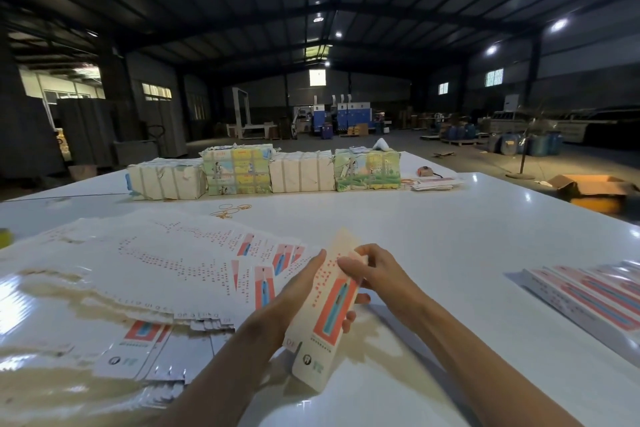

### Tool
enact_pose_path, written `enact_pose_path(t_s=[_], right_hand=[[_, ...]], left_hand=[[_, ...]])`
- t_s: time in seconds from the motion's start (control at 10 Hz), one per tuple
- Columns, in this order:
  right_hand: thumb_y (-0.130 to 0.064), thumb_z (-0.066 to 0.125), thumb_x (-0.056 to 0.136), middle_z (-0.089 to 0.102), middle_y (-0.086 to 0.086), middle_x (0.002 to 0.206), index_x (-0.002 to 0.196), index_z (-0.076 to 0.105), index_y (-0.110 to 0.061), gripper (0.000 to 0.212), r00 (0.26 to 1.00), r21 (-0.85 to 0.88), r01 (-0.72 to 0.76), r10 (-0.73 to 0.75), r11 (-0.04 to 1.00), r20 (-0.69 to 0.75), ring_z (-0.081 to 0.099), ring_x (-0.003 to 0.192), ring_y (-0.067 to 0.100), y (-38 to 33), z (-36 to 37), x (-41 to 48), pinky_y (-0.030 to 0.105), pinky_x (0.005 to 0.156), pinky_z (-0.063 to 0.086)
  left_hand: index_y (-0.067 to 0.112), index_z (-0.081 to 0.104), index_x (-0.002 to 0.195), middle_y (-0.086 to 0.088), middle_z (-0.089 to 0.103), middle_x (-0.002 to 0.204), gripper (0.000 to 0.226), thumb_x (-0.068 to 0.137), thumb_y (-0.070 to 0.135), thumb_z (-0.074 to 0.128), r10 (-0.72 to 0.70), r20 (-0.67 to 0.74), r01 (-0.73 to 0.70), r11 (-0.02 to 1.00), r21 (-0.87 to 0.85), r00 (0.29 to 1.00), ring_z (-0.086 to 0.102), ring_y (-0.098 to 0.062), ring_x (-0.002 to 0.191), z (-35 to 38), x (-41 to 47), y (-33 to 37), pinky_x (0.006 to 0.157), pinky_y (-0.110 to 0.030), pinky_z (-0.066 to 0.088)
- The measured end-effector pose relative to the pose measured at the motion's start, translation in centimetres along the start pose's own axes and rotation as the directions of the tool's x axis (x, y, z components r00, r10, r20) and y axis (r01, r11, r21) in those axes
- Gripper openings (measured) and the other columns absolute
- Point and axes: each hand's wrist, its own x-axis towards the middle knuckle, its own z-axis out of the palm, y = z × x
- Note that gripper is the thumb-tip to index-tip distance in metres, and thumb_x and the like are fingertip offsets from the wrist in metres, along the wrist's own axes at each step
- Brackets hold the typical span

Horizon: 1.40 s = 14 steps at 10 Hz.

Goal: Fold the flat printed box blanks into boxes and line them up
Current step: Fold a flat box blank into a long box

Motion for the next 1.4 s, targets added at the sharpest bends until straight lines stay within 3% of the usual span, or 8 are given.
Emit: enact_pose_path(t_s=[0.3,0.4,0.5,0.7,1.0,1.1,1.3,1.4], right_hand=[[-0.043,0.070,0.099,0.080,0.009,0.090,0.103,0.076,0.003,0.046,0.999,-0.113,-0.007,0.012,0.994,0.048,0.079,0.090,0.025,0.0,-1.9,0.4,0.028,0.082,0.062],[-0.042,0.067,0.102,0.079,0.011,0.088,0.101,0.074,0.009,0.051,1.000,-0.089,-0.011,0.012,0.996,0.013,0.078,0.086,0.028,-0.1,-1.8,0.7,0.027,0.082,0.061],[-0.039,0.063,0.104,0.078,0.015,0.089,0.098,0.073,0.010,0.051,1.000,-0.014,0.018,-0.018,1.000,-0.003,0.077,0.089,0.033,-0.5,-1.8,0.5,0.025,0.080,0.060],[-0.039,0.065,0.103,0.076,0.015,0.084,0.082,0.080,-0.006,0.042,0.997,-0.029,0.072,-0.072,0.997,-0.004,0.074,0.083,0.039,-1.1,-1.6,-0.3,0.033,0.083,0.064],[-0.050,0.070,0.097,0.082,0.011,0.091,0.088,0.085,-0.007,0.046,0.998,-0.088,-0.064,0.065,0.994,0.012,0.079,0.087,0.023,-1.4,-2.0,-0.3,0.030,0.082,0.055],[-0.045,0.071,0.098,0.081,0.014,0.091,0.087,0.084,-0.004,0.044,0.997,-0.012,-0.076,0.076,0.997,0.011,0.079,0.087,0.024,-1.8,-2.3,-0.5,0.029,0.083,0.054],[-0.045,0.077,0.093,0.075,0.014,0.089,0.085,0.081,-0.008,0.038,0.994,0.221,-0.108,0.106,0.969,0.021,0.075,0.086,0.023,-1.8,-1.9,-0.2,0.032,0.082,0.060],[-0.045,0.079,0.092,0.075,0.017,0.092,0.095,0.079,-0.004,0.041,0.995,0.250,-0.094,0.080,0.964,0.065,0.073,0.087,0.027,-1.4,-1.6,-0.3,0.030,0.084,0.060]], left_hand=[[0.031,0.064,0.099,0.028,0.073,0.070,0.045,0.077,0.070,0.058,0.135,0.099,-0.147,0.980,0.137,0.986,0.071,0.010,0.068,0.0,0.3,0.1,0.057,-0.011,0.054],[0.027,0.066,0.099,0.015,0.078,0.081,0.048,0.081,0.071,0.058,0.101,0.099,-0.117,0.978,0.171,0.990,0.074,0.001,0.067,0.3,0.0,0.2,0.058,-0.015,0.058],[0.013,0.067,0.116,-0.013,0.072,0.106,0.058,0.099,0.066,0.051,0.058,0.323,-0.093,0.991,0.092,0.944,0.076,-0.023,0.079,0.2,-0.8,0.5,0.071,-0.035,0.064],[0.031,0.062,0.095,0.029,0.070,0.062,0.045,0.081,0.072,0.049,0.159,0.081,-0.175,0.951,0.256,0.984,0.069,0.011,0.062,0.8,-0.7,0.7,0.055,-0.009,0.053],[0.033,0.064,0.095,0.029,0.073,0.072,0.049,0.075,0.076,0.053,0.092,0.087,-0.112,0.962,0.250,0.992,0.069,0.015,0.067,1.2,-1.2,0.7,0.059,-0.007,0.053],[0.032,0.069,0.095,0.017,0.072,0.096,0.055,0.076,0.081,0.055,0.071,0.081,-0.090,0.963,0.253,0.994,0.072,0.010,0.071,1.4,-1.8,0.8,0.063,-0.010,0.056],[0.032,0.081,0.089,0.005,0.078,0.087,0.063,0.070,0.090,0.066,0.049,0.167,-0.072,0.989,0.131,0.985,0.074,-0.014,0.077,2.2,-1.8,-0.7,0.072,-0.031,0.062],[0.030,0.074,0.091,0.014,0.077,0.074,0.048,0.096,0.072,0.051,0.034,0.130,-0.044,0.996,0.077,0.991,0.075,-0.009,0.067,2.2,-1.5,-0.2,0.065,-0.027,0.062]])
